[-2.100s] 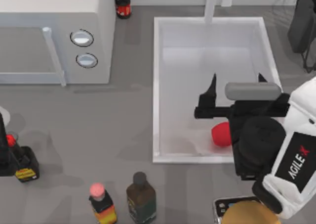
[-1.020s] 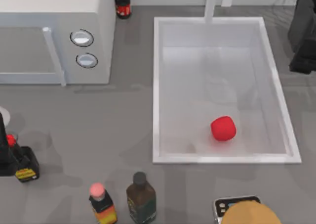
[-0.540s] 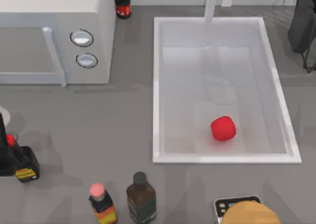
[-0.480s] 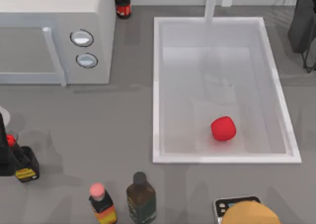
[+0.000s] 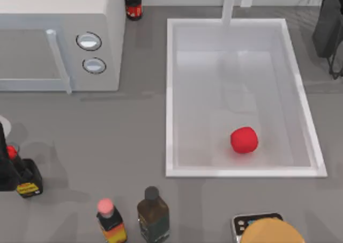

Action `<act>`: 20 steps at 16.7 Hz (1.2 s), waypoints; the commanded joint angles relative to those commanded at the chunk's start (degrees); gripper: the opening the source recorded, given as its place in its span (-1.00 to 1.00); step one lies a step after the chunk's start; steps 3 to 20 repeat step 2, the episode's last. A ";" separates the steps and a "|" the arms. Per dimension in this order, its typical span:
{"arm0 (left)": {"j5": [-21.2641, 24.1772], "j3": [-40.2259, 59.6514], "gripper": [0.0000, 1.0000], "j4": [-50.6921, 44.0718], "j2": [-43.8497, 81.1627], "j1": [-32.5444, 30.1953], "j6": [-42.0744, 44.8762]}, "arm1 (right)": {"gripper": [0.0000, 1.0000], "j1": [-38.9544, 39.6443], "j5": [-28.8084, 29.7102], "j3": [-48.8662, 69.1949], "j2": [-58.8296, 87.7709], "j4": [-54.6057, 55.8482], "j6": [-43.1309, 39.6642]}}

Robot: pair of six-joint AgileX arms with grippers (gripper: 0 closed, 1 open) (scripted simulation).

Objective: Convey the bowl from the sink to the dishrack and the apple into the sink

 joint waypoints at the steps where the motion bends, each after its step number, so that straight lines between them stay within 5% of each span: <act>1: 0.00 0.00 1.00 0.00 0.00 0.00 0.00 | 1.00 0.00 0.00 0.00 0.00 0.00 0.00; 20: 0.00 0.00 1.00 0.00 0.00 0.00 0.00 | 1.00 0.00 0.00 0.00 0.00 0.00 0.00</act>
